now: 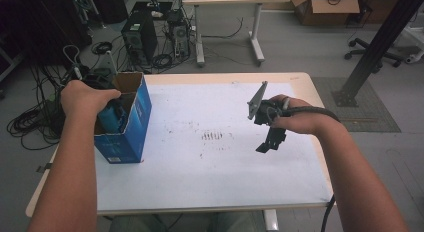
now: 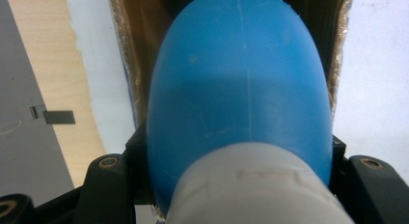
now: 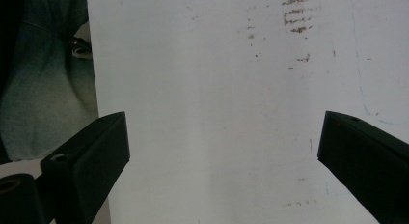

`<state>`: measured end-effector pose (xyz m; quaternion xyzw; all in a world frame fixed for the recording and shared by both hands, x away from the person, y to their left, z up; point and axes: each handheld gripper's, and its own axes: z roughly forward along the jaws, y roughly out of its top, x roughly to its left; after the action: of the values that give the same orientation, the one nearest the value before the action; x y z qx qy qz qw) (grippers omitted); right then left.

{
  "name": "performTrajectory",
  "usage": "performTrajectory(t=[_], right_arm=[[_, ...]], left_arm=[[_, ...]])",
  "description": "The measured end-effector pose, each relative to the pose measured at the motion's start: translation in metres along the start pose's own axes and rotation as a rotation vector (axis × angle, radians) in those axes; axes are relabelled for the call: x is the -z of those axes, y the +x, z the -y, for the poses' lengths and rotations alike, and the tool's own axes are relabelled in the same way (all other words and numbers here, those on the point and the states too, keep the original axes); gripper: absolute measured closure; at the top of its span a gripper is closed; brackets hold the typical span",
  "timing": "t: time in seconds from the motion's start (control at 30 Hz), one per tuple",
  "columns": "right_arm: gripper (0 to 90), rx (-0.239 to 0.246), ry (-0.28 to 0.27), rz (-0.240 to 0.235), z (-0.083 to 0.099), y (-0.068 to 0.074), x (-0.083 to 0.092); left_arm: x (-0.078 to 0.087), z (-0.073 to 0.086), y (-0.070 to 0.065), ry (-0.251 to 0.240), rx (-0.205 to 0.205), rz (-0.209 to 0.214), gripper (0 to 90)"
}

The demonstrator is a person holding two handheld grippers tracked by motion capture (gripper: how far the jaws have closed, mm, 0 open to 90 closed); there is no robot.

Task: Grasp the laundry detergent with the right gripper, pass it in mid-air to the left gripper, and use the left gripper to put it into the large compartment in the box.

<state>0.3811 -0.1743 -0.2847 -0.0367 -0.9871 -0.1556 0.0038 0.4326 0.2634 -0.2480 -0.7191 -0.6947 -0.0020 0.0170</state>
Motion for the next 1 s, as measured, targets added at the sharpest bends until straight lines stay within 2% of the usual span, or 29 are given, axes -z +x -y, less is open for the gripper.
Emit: performTrajectory(t=[0.13, 0.53, 0.8, 1.0], right_arm=[[4.0, 0.002, -0.002, -0.003, -0.001, 0.000, -0.002], [4.1, 0.004, 0.002, -0.012, -0.001, -0.001, -0.006], [4.1, 0.002, 0.003, -0.018, 0.000, -0.002, -0.008], [4.2, 0.001, 0.002, -0.023, 0.000, -0.003, -0.011]], left_arm=[[-0.008, 0.000, -0.001, -0.011, -0.002, -0.011, 39.3], [-0.030, -0.001, 0.002, -0.025, 0.008, -0.006, 39.2], [-0.039, -0.001, 0.002, -0.023, 0.005, -0.005, 39.1], [-0.039, 0.000, 0.003, -0.033, 0.007, -0.001, 39.1]])
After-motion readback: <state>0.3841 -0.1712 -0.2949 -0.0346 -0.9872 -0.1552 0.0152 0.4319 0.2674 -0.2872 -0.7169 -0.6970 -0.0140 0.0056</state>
